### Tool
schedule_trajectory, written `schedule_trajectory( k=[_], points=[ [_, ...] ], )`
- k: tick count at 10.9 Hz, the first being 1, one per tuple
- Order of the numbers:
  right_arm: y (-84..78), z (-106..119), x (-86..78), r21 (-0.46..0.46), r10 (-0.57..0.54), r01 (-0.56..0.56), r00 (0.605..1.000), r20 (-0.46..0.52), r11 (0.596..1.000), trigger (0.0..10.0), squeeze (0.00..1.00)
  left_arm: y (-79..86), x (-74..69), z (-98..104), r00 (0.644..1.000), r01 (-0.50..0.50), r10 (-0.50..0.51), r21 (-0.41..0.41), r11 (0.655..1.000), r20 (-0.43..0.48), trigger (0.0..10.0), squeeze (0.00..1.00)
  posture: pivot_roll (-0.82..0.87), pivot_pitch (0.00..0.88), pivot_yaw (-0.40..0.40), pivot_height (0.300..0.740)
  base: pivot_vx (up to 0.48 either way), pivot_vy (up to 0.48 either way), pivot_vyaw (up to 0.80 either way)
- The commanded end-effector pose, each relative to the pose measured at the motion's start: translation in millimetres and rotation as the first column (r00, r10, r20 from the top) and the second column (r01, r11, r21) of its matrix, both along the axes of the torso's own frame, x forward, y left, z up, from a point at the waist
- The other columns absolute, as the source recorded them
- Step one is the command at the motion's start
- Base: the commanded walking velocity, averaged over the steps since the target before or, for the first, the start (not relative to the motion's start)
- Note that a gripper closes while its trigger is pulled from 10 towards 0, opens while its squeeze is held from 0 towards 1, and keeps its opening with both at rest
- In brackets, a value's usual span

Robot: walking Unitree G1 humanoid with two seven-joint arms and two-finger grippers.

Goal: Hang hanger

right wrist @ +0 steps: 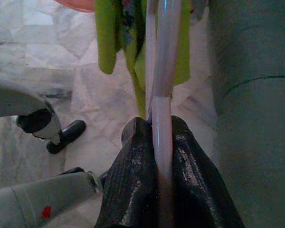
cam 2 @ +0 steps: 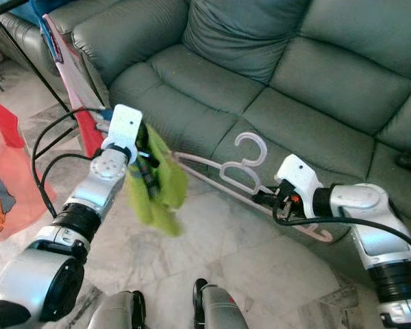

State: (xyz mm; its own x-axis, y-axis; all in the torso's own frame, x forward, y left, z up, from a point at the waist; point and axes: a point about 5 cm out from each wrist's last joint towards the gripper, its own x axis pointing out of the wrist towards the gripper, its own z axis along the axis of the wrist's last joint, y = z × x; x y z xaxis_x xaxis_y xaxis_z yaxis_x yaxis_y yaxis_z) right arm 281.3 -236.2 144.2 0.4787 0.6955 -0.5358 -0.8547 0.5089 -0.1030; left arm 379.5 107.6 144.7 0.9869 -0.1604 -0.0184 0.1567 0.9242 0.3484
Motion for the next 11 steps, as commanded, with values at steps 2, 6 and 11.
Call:
schedule_trajectory(
  k=[2, 6, 11],
  points=[
    [3.1, -3.3, -1.3, 0.004, 0.027, -0.027, 0.999, -0.020, 1.000, 10.0, 0.00, -13.0, -3.2, 5.4, 0.995, 0.096, -0.096, -0.021, 0.995, 0.024, 10.0, 0.00, -0.13, 0.172, -0.033, 0.740, 0.000, 0.000, 0.00],
    [6.0, -2.3, 10.1, -0.001, -0.010, 0.010, 0.998, 0.057, 1.000, 10.0, 0.00, -34.2, -17.4, 1.5, 0.954, 0.296, -0.297, 0.025, 0.955, 0.048, 10.0, 0.00, -0.13, 0.168, -0.031, 0.740, 0.000, 0.000, 0.00],
    [0.7, 4.9, 34.0, 0.078, -0.202, 0.189, 0.956, 0.215, 0.979, 10.0, 0.00, -48.3, -25.6, 14.8, 0.905, 0.417, -0.421, 0.059, 0.907, 0.068, 10.0, 0.00, -0.13, 0.175, -0.033, 0.740, 0.000, 0.000, 0.00]
  ],
)
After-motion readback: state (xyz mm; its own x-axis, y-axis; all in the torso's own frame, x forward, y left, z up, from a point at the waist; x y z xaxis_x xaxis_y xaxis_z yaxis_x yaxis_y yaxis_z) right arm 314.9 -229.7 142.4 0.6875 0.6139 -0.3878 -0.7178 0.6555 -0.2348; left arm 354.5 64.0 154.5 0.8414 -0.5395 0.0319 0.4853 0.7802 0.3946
